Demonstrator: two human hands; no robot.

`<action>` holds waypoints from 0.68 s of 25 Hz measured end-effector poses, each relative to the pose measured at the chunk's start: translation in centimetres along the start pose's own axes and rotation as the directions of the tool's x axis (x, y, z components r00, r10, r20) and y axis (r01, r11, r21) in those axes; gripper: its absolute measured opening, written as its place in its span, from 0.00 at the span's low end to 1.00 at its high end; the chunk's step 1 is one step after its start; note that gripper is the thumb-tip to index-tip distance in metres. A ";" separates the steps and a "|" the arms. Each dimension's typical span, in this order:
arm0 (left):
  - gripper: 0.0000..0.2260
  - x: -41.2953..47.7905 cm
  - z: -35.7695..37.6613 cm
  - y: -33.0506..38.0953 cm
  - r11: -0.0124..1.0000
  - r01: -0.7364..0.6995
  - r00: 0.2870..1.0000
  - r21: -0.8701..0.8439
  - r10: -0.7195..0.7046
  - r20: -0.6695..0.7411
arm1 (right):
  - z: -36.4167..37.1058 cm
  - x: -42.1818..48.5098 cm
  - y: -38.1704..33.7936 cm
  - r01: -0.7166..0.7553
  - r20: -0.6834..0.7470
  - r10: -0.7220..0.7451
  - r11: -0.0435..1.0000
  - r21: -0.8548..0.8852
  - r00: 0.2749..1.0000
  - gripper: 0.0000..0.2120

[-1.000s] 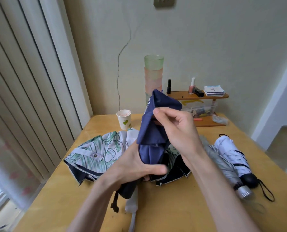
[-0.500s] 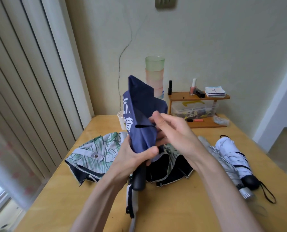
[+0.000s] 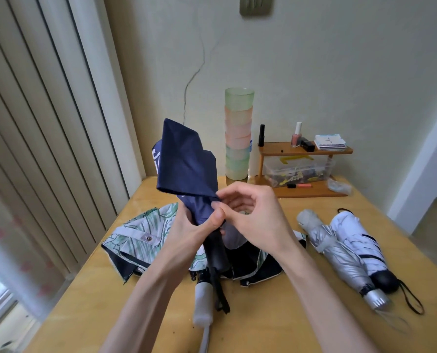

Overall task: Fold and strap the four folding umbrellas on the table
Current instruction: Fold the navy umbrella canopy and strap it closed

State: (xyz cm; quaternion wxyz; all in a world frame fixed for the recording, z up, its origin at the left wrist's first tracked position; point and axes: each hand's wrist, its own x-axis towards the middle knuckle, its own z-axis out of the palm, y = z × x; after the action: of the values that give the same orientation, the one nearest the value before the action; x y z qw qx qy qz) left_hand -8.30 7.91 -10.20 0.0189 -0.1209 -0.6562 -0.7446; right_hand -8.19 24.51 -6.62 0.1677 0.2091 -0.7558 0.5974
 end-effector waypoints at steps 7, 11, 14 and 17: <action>0.31 -0.4 0.3 0.7 0.997 -0.081 0.994 -0.002 0.081 -0.073 | 0.1 -0.4 -0.1 0.050 0.194 -0.036 0.997 -0.067 0.980 0.15; 0.22 -0.6 0.8 1.2 1.000 0.023 0.993 -0.011 -0.024 -0.114 | -0.5 0.1 0.8 -0.003 0.083 -0.003 0.997 0.079 0.997 0.17; 0.14 -0.7 1.2 1.4 0.992 0.094 0.994 -0.079 -0.099 -0.055 | -0.9 0.4 1.4 -0.081 -0.084 0.094 0.986 0.146 0.992 0.09; 0.14 -1.1 0.7 1.4 0.997 0.082 0.991 -0.002 -0.082 0.104 | -1.3 0.6 1.5 -0.175 -0.188 0.213 0.965 0.196 0.959 0.20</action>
State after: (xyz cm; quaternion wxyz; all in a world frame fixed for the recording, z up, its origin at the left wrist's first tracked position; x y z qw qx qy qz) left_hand -6.91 8.28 -9.01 -0.0460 -0.1324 -0.6584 -0.7395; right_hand -9.49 26.03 -7.27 0.1667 0.0844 -0.6950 0.6943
